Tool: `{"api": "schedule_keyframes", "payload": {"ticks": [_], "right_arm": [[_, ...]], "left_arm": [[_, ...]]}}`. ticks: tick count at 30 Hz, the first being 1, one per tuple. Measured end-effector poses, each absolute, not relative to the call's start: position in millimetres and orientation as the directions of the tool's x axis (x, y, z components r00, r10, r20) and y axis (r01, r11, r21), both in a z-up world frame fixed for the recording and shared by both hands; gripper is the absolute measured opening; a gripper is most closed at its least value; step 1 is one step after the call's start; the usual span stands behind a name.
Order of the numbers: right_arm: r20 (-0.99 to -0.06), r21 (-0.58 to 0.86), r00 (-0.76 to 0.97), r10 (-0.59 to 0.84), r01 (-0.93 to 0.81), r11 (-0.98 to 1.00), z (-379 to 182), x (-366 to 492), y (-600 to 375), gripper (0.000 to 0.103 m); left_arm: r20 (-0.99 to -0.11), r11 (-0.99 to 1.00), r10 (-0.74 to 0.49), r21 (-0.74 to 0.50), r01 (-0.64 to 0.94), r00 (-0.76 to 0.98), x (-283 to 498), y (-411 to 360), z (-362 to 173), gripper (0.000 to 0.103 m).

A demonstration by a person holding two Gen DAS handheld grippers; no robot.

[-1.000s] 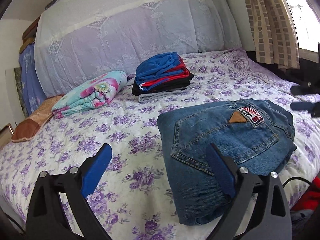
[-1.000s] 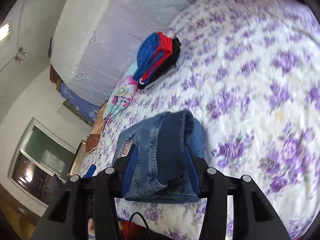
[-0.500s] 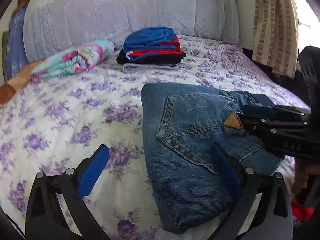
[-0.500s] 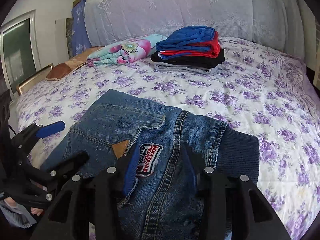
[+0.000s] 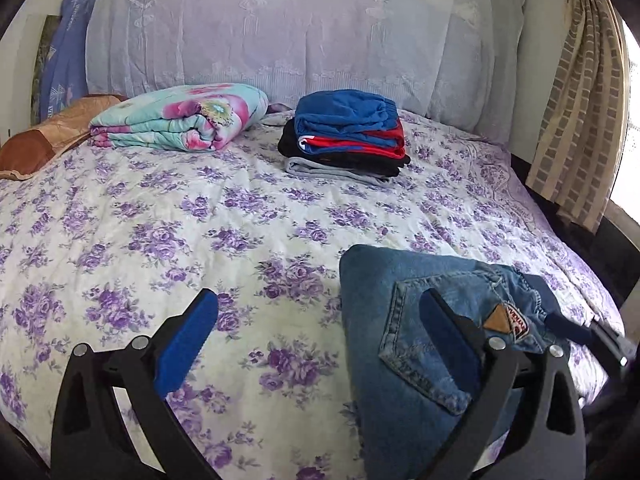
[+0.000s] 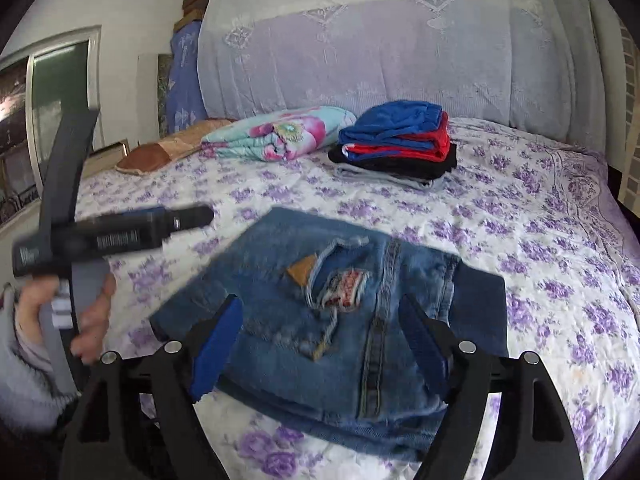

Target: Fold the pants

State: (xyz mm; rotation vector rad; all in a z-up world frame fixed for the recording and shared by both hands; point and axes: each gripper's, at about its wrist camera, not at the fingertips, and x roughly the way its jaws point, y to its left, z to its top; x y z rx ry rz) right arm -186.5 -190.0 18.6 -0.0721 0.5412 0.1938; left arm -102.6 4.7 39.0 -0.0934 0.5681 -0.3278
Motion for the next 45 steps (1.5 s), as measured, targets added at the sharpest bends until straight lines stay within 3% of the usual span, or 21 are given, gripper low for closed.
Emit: {"api": "schedule_keyframes", "payload": {"ticks": [5, 9, 11, 13, 15, 19, 22, 23, 28, 33, 36, 40, 45], "right_arm": [[-0.533, 0.024, 0.822, 0.202, -0.224, 0.974, 2, -182, -199, 0.085], [-0.533, 0.010, 0.824, 0.194, -0.224, 0.975, 10, -182, -196, 0.086], [-0.488, -0.001, 0.850, 0.196, -0.225, 0.974, 22, -192, -195, 0.086], [-0.415, 0.017, 0.882, 0.221, -0.236, 0.972, 36, -206, -199, 0.095], [-0.391, 0.041, 0.888, 0.243, -0.247, 0.968, 41, -211, -202, 0.098], [-0.526, 0.056, 0.819, 0.231, -0.238, 0.970, 5, -187, -206, 0.099], [-0.489, -0.008, 0.845, 0.216, -0.252, 0.968, -6, -193, -200, 0.099], [-0.496, -0.010, 0.841, 0.217, -0.255, 0.967, -6, -194, -198, 0.099], [-0.446, 0.010, 0.861, 0.244, -0.267, 0.964, 3, -210, -204, 0.099], [-0.335, 0.105, 0.921, 0.198, -0.172, 0.979, 20, -247, -243, 0.099], [-0.342, 0.226, 0.923, 0.176, -0.101, 0.969, 33, -245, -274, 0.099], [-0.314, 0.477, 0.916, 0.249, -0.074, 0.876, 33, -244, -318, 0.099], [-0.327, 0.607, 0.896, 0.301, -0.045, 0.794, 19, -236, -339, 0.099]], "left_arm": [[-0.633, 0.963, -0.219, -0.015, 0.270, 0.743, -68, -37, 4, 0.099], [-0.627, 0.963, -0.245, -0.069, 0.261, 0.739, -72, -25, 2, 0.099], [-0.611, 0.967, -0.242, -0.083, 0.242, 0.754, -78, -16, 9, 0.099], [-0.573, 0.969, -0.243, -0.105, 0.224, 0.783, -88, -5, 17, 0.099], [-0.542, 0.965, -0.263, -0.142, 0.221, 0.798, -100, 5, 25, 0.099], [-0.546, 0.951, -0.307, -0.160, 0.263, 0.780, -114, 2, 28, 0.099], [-0.598, 0.955, -0.257, -0.034, 0.296, 0.759, -113, -25, 6, 0.099], [-0.580, 0.958, -0.247, -0.026, 0.285, 0.776, -114, -27, 0, 0.099], [-0.589, 0.933, -0.360, -0.230, 0.278, 0.723, -107, -2, -4, 0.099], [-0.552, 0.957, -0.290, -0.189, 0.222, 0.781, -123, 20, 14, 0.099], [-0.534, 0.964, -0.267, -0.153, 0.218, 0.803, -133, 28, 30, 0.099], [-0.504, 0.961, -0.277, -0.126, 0.247, 0.818, -144, 31, 46, 0.099], [-0.541, 0.938, -0.343, -0.154, 0.310, 0.768, -144, 17, 40, 0.099]]}}
